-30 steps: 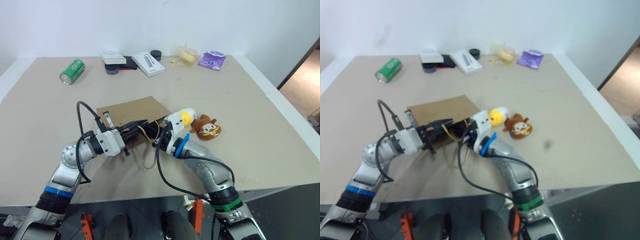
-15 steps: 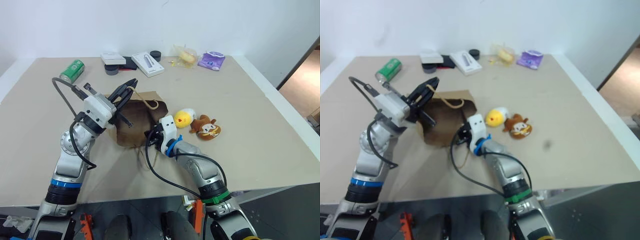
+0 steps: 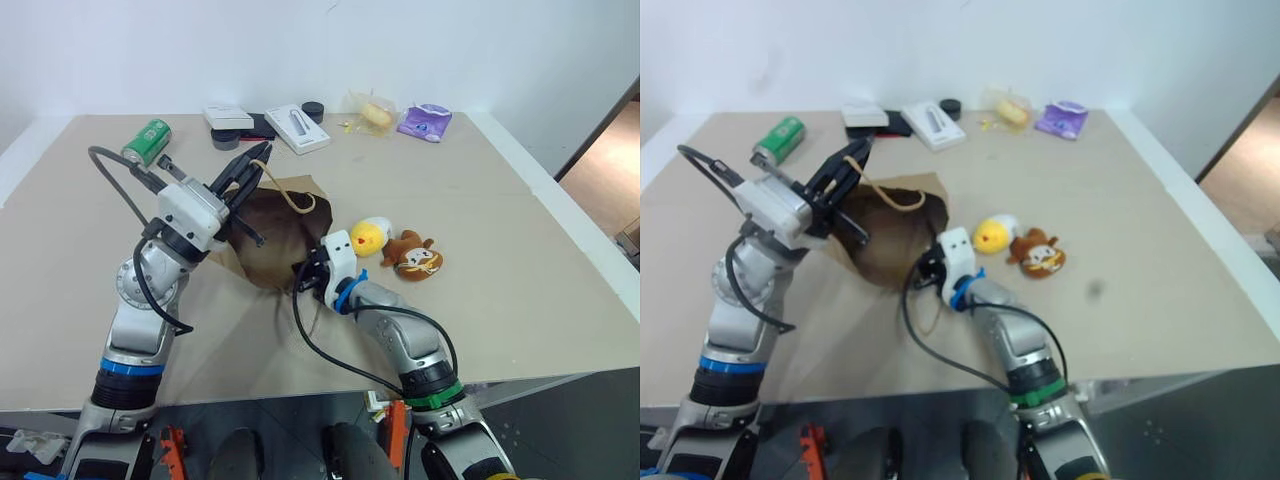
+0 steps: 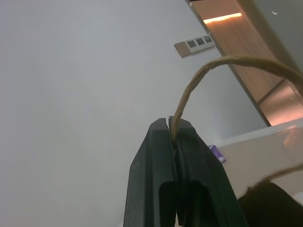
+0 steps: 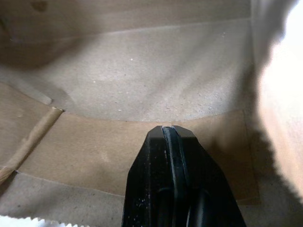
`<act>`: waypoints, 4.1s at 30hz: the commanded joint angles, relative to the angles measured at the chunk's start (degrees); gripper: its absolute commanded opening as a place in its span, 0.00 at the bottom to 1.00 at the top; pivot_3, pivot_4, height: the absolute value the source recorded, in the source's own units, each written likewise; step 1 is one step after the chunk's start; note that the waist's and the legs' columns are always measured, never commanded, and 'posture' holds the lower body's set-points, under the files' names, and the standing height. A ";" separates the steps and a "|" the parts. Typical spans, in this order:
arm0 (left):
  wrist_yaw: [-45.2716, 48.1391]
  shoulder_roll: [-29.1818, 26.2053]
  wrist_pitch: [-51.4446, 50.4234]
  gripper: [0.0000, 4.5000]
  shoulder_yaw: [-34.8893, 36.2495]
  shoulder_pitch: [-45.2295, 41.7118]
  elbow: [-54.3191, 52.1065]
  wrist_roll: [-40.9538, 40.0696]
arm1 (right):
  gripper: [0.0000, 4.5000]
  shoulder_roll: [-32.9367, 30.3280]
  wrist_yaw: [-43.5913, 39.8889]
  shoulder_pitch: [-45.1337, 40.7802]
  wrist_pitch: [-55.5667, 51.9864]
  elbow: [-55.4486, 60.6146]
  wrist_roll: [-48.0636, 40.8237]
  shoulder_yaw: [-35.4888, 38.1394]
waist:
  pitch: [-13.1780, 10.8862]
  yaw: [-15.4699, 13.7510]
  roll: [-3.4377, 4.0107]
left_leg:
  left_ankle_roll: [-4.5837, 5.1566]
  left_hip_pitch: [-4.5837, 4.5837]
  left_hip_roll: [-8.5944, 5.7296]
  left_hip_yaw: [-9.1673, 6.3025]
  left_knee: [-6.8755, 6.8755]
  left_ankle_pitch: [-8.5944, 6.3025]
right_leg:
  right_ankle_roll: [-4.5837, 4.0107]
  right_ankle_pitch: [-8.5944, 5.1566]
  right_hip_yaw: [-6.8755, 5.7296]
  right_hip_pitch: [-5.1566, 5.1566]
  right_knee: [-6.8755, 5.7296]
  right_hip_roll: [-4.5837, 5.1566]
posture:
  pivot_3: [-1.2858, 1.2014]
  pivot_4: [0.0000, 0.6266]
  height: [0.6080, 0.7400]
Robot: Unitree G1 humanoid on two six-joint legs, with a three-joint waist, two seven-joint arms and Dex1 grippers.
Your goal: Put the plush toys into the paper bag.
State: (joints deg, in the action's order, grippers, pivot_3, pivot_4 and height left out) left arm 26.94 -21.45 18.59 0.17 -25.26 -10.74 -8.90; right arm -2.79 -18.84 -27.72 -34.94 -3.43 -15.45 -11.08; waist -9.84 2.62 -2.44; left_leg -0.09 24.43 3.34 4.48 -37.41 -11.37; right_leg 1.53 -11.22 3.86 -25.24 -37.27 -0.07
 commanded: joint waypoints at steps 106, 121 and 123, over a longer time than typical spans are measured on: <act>-2.15 2.85 -5.69 0.00 4.22 -5.50 7.75 -1.82 | 0.98 -19.20 -5.44 -13.89 -6.03 -5.15 -8.06 15.13 | -0.07 0.31 0.07 | 0.13 0.09 0.00 0.05 0.09 -0.01 | -0.07 0.10 0.16 -0.14 0.18 -0.11 | 0.52 0.24 1.00; -2.47 2.99 -6.16 0.00 3.75 -5.27 6.72 -1.36 | 0.75 -8.69 -6.05 -20.03 6.61 -25.73 -2.02 13.65 | -0.10 0.12 0.11 | 0.12 0.15 0.15 0.00 0.21 -0.02 | -0.07 0.08 0.18 -0.21 0.19 -0.32 | 0.52 0.24 1.00; -2.47 2.98 -6.16 0.00 3.71 -5.16 6.63 -1.31 | 0.58 -8.45 -6.46 -19.91 6.50 -25.88 -1.94 13.80 | -0.10 0.12 0.11 | 0.12 0.15 0.15 0.00 0.21 -0.02 | -0.07 0.08 0.18 -0.21 0.19 -0.33 | 0.52 0.24 1.00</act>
State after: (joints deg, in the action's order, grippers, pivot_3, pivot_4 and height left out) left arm 25.09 -18.45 12.26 3.31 -29.74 -1.71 -10.08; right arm -11.18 -25.04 -46.83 -29.23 -29.72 -17.68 2.24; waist -9.94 2.74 -2.33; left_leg 0.03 24.58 3.49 4.48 -37.20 -11.39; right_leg 1.46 -11.13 4.04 -25.45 -37.09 -0.40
